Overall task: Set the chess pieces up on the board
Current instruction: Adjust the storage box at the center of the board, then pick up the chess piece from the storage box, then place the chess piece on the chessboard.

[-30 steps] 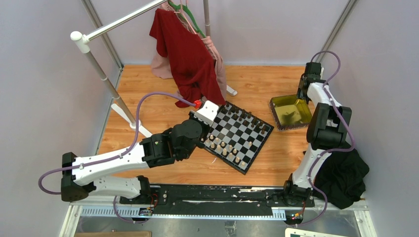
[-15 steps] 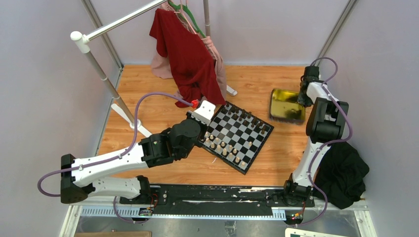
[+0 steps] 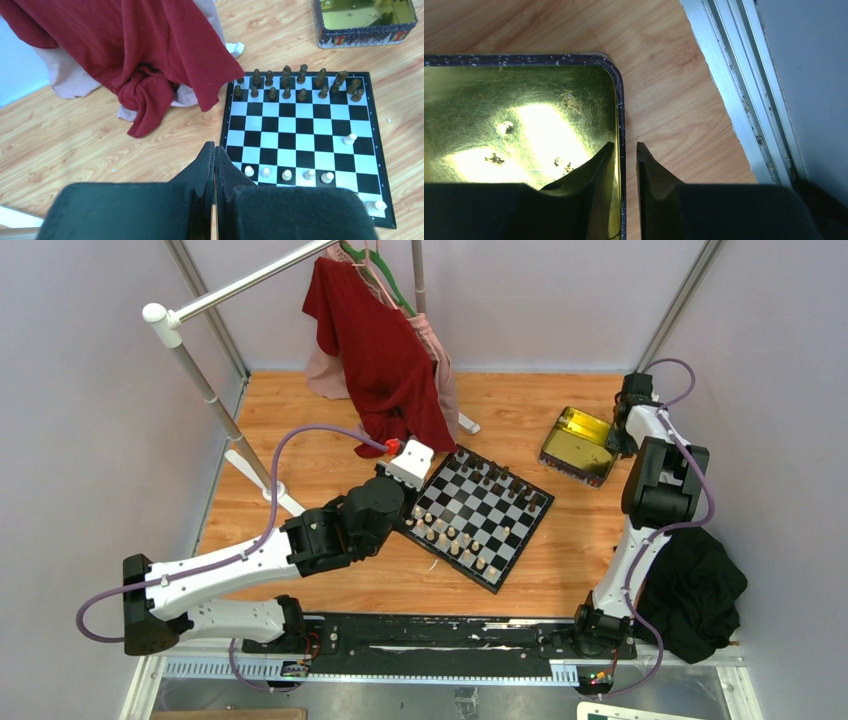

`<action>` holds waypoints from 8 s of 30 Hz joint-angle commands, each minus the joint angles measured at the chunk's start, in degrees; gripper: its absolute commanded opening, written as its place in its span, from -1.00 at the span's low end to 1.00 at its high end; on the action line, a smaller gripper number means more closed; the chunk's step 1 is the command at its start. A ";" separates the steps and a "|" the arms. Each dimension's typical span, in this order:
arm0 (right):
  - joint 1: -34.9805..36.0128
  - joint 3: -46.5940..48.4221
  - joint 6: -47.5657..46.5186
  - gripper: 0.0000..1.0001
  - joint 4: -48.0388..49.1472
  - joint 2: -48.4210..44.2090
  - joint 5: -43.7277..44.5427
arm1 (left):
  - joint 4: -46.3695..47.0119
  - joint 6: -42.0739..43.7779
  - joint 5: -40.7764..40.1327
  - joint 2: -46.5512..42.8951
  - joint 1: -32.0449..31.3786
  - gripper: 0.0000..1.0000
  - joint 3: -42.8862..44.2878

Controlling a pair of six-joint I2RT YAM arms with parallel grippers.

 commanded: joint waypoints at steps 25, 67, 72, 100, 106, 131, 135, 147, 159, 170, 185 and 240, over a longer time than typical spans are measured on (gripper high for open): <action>7.91 12.30 -16.99 0.03 3.18 2.53 -27.54 | 1.90 -0.89 3.09 -2.21 4.47 -0.96 -3.17; 9.20 21.50 -32.83 -0.11 11.47 18.12 -36.36 | 15.19 -4.03 7.39 4.83 8.83 -0.98 -10.76; 9.50 21.35 -34.68 -0.20 12.11 18.52 -37.57 | 16.06 -4.44 7.54 5.50 8.86 -0.98 -11.40; 11.33 11.54 -33.67 -0.88 17.74 11.28 -37.50 | 14.50 -5.78 6.87 4.58 8.83 -0.98 -10.39; 11.56 8.76 -33.38 -0.90 18.45 8.43 -37.04 | 14.66 -5.79 7.28 4.37 8.84 -0.98 -10.35; 20.39 -2.83 -31.78 -0.94 11.47 -11.36 -18.60 | 0.77 -11.77 10.38 -8.33 8.82 -0.98 -9.05; 23.77 -6.53 -32.24 -0.94 8.95 -17.04 -15.88 | -2.47 -13.49 11.32 -10.28 8.82 -0.98 -8.35; 38.08 -19.77 -31.72 -0.94 -0.81 -35.59 -5.88 | -6.57 -15.35 12.35 -14.62 8.83 -0.98 -7.49; 56.13 -26.20 -25.23 -0.94 -9.47 -40.10 2.08 | -6.63 -15.72 13.01 -14.78 8.82 -0.99 -6.95; 58.43 -19.46 -25.13 -1.00 -13.88 -28.38 4.28 | -7.00 -14.69 11.26 -16.37 8.82 -0.99 -7.94; 58.34 -10.31 -23.75 -1.00 -22.63 -13.72 6.05 | -7.29 -14.66 10.61 -16.41 8.83 -0.99 -8.27; 61.65 0.76 -17.94 -0.50 -36.50 -1.27 4.81 | -6.37 -15.19 10.62 -17.05 8.82 -0.99 -10.67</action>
